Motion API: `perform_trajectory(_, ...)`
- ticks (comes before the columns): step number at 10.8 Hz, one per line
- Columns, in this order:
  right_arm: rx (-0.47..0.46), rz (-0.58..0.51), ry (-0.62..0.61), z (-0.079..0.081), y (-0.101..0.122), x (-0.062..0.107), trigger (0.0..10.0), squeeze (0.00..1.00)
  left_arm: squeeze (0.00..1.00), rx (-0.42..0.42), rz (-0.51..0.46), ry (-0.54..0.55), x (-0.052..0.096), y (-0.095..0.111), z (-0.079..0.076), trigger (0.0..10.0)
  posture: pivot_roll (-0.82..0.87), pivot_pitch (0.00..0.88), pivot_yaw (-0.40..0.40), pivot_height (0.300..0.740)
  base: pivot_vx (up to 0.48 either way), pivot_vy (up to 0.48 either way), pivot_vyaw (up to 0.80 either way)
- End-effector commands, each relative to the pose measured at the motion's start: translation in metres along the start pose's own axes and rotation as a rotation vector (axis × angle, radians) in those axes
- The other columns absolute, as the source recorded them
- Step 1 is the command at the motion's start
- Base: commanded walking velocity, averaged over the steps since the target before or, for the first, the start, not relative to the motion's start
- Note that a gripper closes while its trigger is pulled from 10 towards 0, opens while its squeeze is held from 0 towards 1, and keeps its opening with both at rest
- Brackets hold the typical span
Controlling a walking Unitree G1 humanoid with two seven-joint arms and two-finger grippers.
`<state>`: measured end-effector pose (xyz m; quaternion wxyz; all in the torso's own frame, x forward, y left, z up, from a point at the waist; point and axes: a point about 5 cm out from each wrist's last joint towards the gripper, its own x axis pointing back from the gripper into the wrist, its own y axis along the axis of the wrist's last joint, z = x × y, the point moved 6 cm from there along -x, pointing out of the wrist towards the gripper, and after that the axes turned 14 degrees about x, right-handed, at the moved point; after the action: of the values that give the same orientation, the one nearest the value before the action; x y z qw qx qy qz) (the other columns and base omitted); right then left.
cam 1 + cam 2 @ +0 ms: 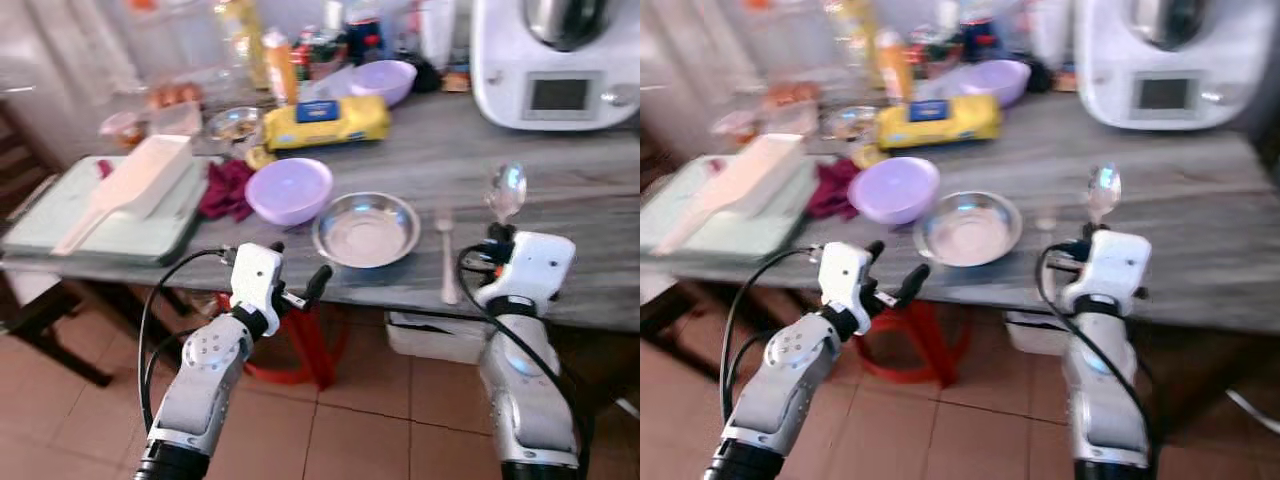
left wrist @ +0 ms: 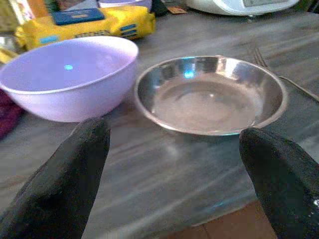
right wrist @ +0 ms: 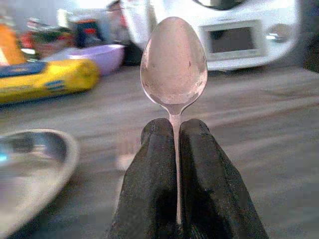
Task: Setting the table
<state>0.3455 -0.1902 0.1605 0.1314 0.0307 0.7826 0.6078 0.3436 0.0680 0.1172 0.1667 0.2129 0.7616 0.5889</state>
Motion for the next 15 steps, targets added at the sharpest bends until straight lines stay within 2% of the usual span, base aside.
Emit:
perform_trajectory(1,-0.002,-0.018,0.004,0.002,0.005,-0.001,10.0,0.00,0.00,-0.010,0.000,0.005,0.002,0.002,0.003,10.0,-0.12,0.080,0.179,0.740,0.000,0.000,0.00)
perform_trajectory(3,-0.004,-0.017,-0.003,0.001,0.004,-0.001,10.0,0.00,0.00,-0.008,0.009,-0.012,0.002,0.001,0.000,10.0,-0.12,0.079,0.180,0.740,0.000,0.000,0.00)
perform_trajectory(5,0.011,0.010,-0.037,-0.005,-0.001,-0.002,10.0,0.00,0.00,0.012,0.042,-0.135,0.006,-0.002,-0.016,10.0,-0.12,0.085,0.178,0.740,0.000,0.000,0.00)
perform_trajectory(7,0.012,0.082,-0.059,-0.012,-0.017,-0.002,10.0,0.00,0.00,-0.003,0.080,-0.197,0.012,-0.008,-0.022,10.0,-0.12,0.097,0.176,0.740,0.000,0.000,0.00)
perform_trajectory(9,0.015,0.153,-0.070,-0.019,-0.031,-0.003,10.0,0.00,0.00,0.008,0.088,-0.215,0.014,-0.010,-0.026,10.0,-0.12,0.103,0.174,0.740,0.000,0.000,0.00)
perform_trajectory(11,0.003,0.189,-0.051,-0.018,-0.037,-0.007,10.0,0.00,0.00,0.011,0.096,-0.241,0.015,-0.013,-0.033,10.0,-0.12,0.103,0.171,0.740,0.000,0.000,0.00)
perform_trajectory(15,-0.002,0.192,0.002,-0.011,-0.032,-0.020,10.0,0.00,0.00,0.007,0.102,-0.241,0.016,-0.015,-0.034,10.0,-0.12,0.107,0.168,0.740,0.000,0.000,0.00)
